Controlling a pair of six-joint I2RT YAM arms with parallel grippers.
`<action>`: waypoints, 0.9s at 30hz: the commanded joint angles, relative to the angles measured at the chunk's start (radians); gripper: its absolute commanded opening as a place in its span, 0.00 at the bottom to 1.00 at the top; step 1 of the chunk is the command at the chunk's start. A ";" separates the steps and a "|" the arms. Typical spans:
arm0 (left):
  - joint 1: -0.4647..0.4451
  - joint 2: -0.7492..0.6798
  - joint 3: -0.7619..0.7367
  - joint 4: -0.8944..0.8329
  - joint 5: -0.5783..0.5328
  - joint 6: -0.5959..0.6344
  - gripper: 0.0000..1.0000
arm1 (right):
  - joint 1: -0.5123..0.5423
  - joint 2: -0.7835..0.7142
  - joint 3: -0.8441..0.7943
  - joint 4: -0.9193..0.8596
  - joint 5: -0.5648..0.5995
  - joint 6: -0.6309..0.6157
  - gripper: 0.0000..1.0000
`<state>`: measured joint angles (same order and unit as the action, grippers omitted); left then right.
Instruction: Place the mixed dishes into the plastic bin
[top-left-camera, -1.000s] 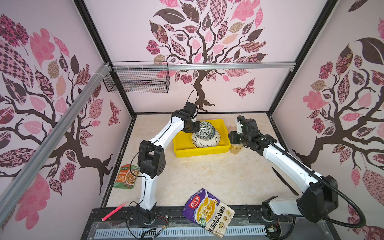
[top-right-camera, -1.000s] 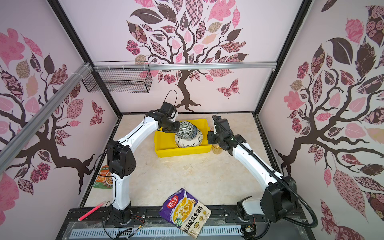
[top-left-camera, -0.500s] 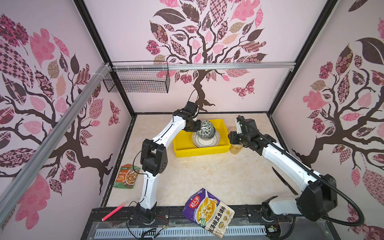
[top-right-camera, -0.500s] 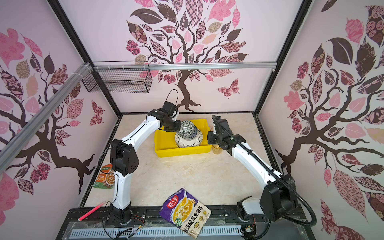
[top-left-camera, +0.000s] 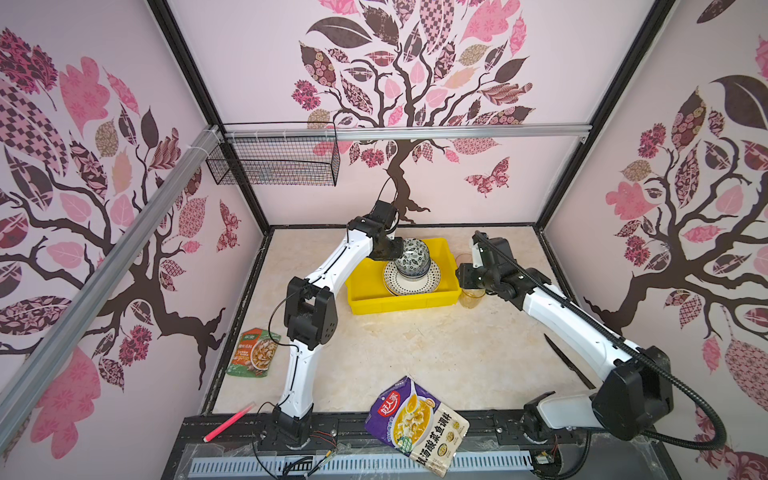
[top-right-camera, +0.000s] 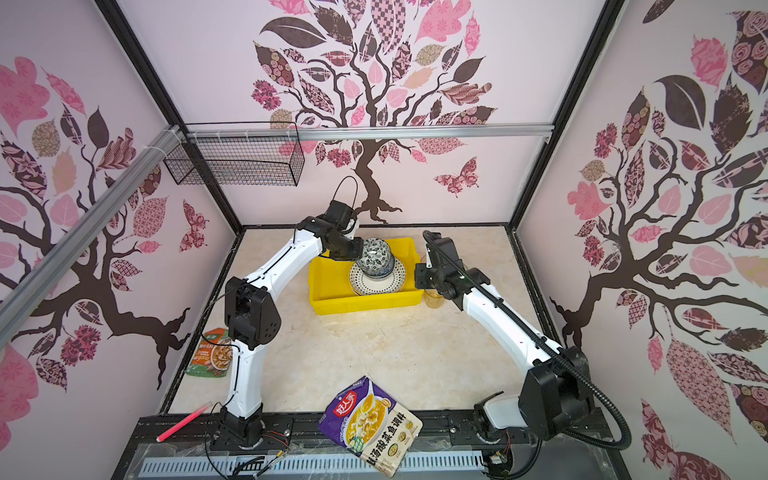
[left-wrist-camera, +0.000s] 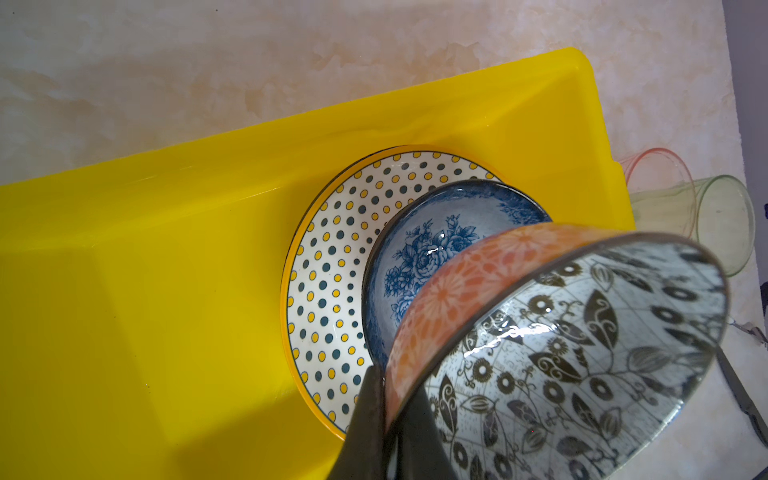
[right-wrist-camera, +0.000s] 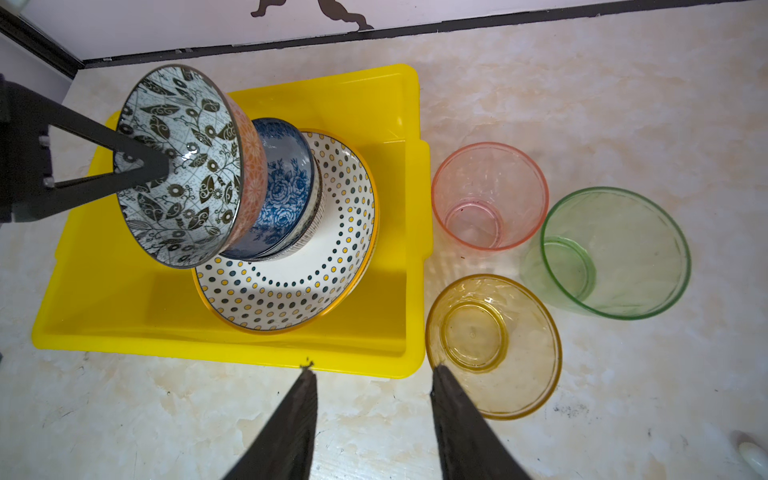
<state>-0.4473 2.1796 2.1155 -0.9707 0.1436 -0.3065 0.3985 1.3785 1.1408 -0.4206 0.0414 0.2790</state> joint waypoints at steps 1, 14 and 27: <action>0.002 0.020 0.054 0.011 0.015 0.002 0.00 | -0.001 0.026 0.026 0.005 0.009 -0.015 0.48; 0.002 0.043 0.051 0.004 -0.002 0.005 0.00 | -0.001 0.033 0.028 0.002 0.006 -0.008 0.48; 0.002 0.060 0.044 0.023 -0.008 -0.013 0.00 | -0.001 0.037 0.028 0.003 -0.001 -0.005 0.48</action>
<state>-0.4473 2.2250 2.1197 -0.9737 0.1360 -0.3126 0.3985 1.3884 1.1408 -0.4210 0.0406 0.2756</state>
